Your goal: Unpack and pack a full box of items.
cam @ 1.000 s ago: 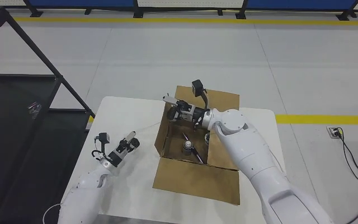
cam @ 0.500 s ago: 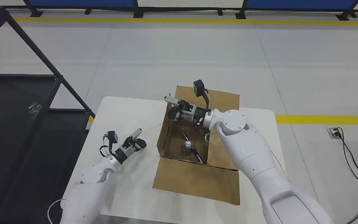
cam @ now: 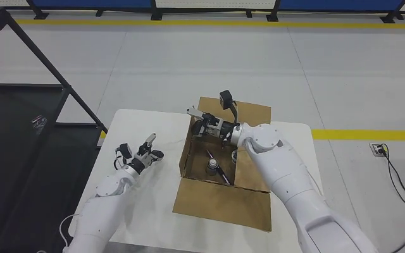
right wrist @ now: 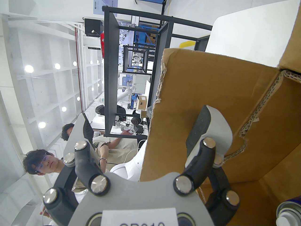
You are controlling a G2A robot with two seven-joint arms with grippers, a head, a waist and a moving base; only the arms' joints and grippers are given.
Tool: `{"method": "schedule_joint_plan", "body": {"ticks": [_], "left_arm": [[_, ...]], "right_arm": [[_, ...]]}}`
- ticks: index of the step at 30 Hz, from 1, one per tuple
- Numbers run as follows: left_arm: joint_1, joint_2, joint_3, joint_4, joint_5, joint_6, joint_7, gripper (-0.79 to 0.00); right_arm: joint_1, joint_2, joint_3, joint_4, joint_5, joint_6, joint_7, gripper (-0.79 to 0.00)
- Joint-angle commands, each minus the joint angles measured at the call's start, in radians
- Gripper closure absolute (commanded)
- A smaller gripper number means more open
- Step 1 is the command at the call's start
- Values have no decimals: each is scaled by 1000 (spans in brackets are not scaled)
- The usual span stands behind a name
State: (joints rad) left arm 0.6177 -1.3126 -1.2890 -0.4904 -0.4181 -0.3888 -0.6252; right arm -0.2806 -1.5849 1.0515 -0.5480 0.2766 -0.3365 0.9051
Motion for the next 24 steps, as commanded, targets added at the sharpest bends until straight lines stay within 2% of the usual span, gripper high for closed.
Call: {"method": "schedule_joint_plan", "body": {"ticks": [1,11,24], "left_arm": [[-16,-4,1,26,-4,0,15,-785],[-57,4,-49,133,-67,-30,35,-785],[-31,42,-112,163,-79,-104,44,-785]], "right_arm": [[0,0,0,0,-1,0,-2,-785],[-7,2,5,-10,-6,2,-3,-785],[-7,-1,0,-13,-11,11,0,-785]]}}
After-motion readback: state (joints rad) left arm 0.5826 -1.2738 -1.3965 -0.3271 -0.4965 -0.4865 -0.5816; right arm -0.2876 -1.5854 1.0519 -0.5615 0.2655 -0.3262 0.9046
